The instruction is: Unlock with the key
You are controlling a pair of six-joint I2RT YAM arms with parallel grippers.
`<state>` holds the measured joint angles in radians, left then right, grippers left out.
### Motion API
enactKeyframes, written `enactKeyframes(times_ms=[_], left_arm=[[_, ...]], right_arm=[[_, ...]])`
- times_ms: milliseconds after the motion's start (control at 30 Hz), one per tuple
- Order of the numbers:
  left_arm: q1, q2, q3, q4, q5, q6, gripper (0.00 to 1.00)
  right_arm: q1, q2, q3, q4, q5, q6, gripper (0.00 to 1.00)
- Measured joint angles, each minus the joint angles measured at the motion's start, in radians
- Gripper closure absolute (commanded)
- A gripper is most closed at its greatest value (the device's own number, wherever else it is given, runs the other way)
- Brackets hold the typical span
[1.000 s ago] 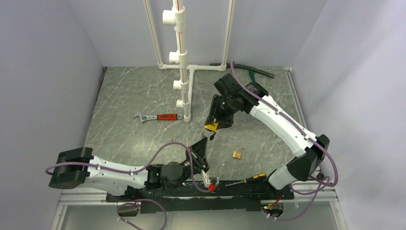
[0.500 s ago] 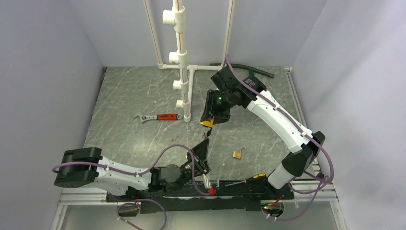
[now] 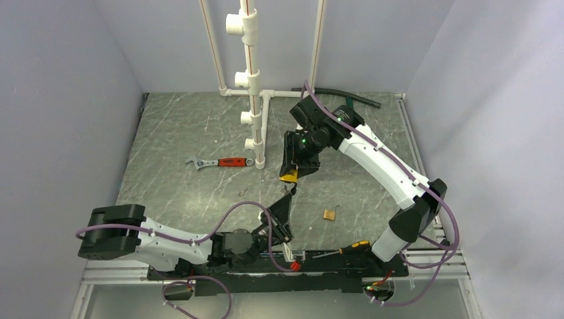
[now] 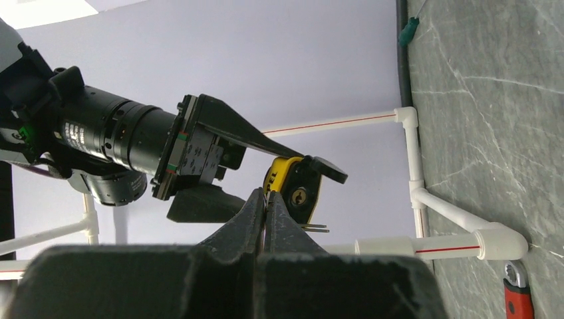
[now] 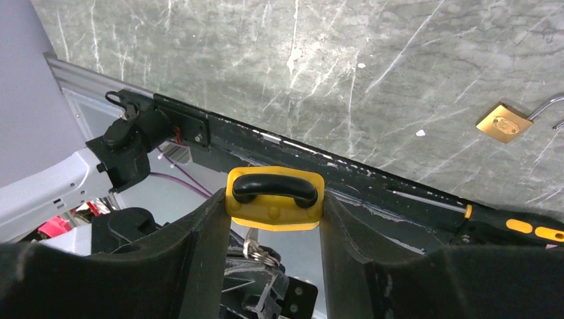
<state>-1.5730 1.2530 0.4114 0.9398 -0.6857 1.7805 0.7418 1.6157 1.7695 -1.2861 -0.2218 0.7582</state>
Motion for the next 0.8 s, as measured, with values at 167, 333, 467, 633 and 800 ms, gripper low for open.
enactKeyframes(times_ms=[167, 333, 467, 633, 800], left_arm=[[-0.002, 0.023, 0.0, 0.003, -0.002, -0.006, 1.0], [-0.004, 0.047, 0.05, 0.053, -0.054, -0.094, 1.0], [-0.007, -0.013, 0.197, -0.043, -0.124, -0.365, 1.0], [-0.004, -0.263, 0.434, -0.558, -0.089, -0.959, 1.0], [0.013, -0.475, 0.499, -0.822, -0.066, -1.455, 1.0]], right_arm=[[0.003, 0.0, 0.0, 0.0, -0.006, -0.011, 1.0], [0.005, 0.006, 0.044, -0.04, 0.062, -0.012, 1.0], [-0.021, 0.047, 0.195, -0.116, 0.207, -0.003, 1.0], [-0.146, 0.088, 0.332, -0.157, 0.334, -0.002, 1.0], [-0.224, 0.072, 0.358, -0.158, 0.416, 0.052, 1.0]])
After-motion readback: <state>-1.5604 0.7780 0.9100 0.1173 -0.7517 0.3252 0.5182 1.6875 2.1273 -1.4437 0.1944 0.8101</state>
